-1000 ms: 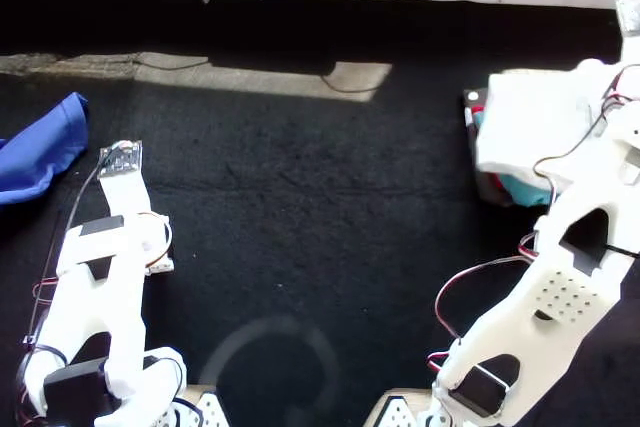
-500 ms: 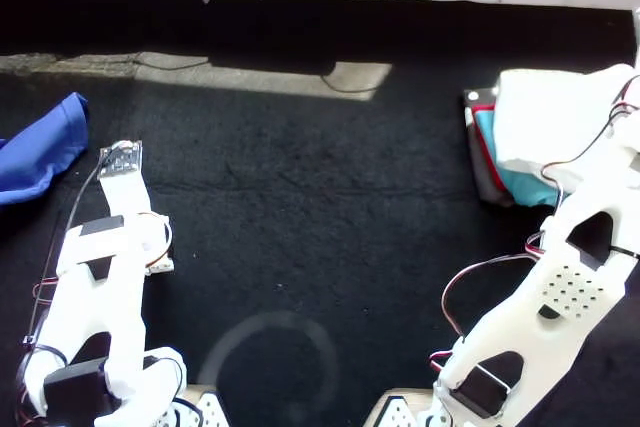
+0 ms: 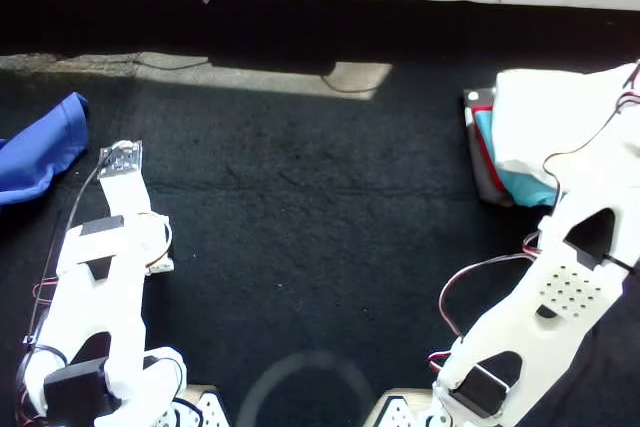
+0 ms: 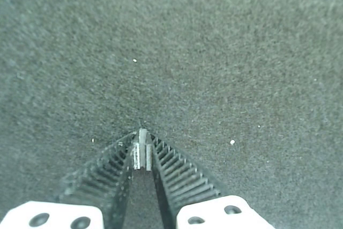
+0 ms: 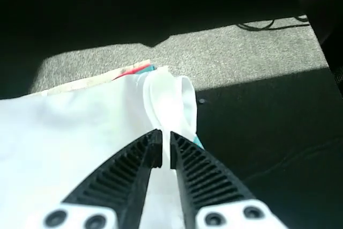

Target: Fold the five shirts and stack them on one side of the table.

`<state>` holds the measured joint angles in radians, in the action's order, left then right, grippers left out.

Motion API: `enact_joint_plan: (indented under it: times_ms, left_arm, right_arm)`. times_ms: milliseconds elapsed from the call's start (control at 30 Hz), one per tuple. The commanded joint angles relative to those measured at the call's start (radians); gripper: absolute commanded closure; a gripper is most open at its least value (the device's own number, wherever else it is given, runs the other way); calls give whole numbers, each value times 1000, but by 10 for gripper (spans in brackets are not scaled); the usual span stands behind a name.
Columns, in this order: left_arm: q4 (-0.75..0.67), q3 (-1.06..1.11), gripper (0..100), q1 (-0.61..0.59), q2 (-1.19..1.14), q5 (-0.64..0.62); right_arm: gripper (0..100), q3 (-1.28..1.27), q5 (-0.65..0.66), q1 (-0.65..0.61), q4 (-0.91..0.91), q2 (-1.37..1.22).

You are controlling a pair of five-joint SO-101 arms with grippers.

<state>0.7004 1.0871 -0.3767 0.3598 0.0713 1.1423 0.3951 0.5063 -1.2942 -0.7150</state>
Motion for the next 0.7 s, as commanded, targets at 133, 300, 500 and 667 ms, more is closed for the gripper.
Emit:
enact_joint_plan:
  times_ms: [133, 300, 500, 667]
  left_arm:
    - [-15, 2, 991, -4, 15, 5]
    - [-15, 2, 991, -4, 15, 5]
    - [-15, 2, 991, -4, 15, 5]
    - [-15, 2, 991, -4, 15, 5]
  right_arm:
    - [992, -153, 21, 2, 234, 18]
    - [991, -280, 21, 38, 463, 18]
    - [985, -328, 21, 50, 498, 19]
    - [921, -282, 20, 53, 432, 38]
